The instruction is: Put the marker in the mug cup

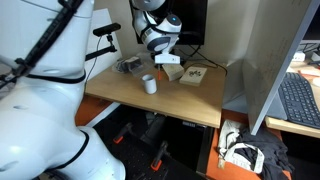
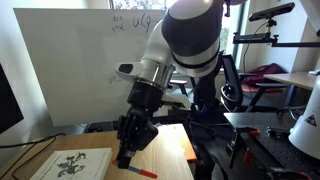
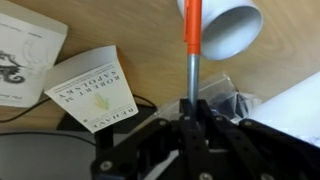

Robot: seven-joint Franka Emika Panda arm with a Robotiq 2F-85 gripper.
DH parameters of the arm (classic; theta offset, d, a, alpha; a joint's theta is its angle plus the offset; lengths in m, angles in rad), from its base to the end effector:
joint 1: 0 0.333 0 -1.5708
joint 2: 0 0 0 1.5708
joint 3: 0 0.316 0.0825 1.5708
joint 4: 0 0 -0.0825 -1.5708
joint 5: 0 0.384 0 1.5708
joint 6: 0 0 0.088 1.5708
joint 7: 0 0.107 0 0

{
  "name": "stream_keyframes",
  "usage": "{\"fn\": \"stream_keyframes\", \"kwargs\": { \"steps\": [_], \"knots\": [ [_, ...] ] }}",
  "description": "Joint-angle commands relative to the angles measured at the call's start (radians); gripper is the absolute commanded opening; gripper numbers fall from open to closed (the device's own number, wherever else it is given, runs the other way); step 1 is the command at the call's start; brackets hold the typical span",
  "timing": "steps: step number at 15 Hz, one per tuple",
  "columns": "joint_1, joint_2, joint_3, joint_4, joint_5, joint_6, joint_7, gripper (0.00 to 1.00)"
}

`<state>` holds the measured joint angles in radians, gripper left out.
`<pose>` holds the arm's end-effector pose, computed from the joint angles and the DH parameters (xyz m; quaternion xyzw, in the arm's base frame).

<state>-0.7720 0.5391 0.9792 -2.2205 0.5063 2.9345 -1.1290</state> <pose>0.5732 0.0779 0.2594 -0.8876 -0.3200 -0.2621 0.2027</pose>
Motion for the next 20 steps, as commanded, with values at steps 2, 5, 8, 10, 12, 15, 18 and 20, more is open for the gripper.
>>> {"fn": "stream_keyframes", "kwargs": {
  "steps": [2, 5, 8, 10, 12, 15, 18, 20],
  "knots": [
    [-0.165, 0.15, 0.182, 0.008, -0.044, 0.079, -0.101, 0.03],
    [-0.304, 0.294, 0.321, -0.015, -0.188, 0.097, -0.158, 0.03],
    [-0.362, 0.456, 0.343, -0.023, -0.391, 0.06, -0.169, 0.03],
    [-0.363, 0.564, 0.327, -0.016, -0.517, 0.05, -0.178, 0.03],
    [-0.363, 0.67, 0.323, -0.005, -0.624, 0.029, -0.196, 0.03],
    [-0.381, 0.819, 0.333, 0.011, -0.74, -0.033, -0.245, 0.03],
    [-0.404, 0.927, 0.345, 0.035, -0.778, -0.136, -0.317, 0.03],
    [-0.418, 0.974, 0.352, 0.055, -0.763, -0.216, -0.378, 0.03]
  ]
}}
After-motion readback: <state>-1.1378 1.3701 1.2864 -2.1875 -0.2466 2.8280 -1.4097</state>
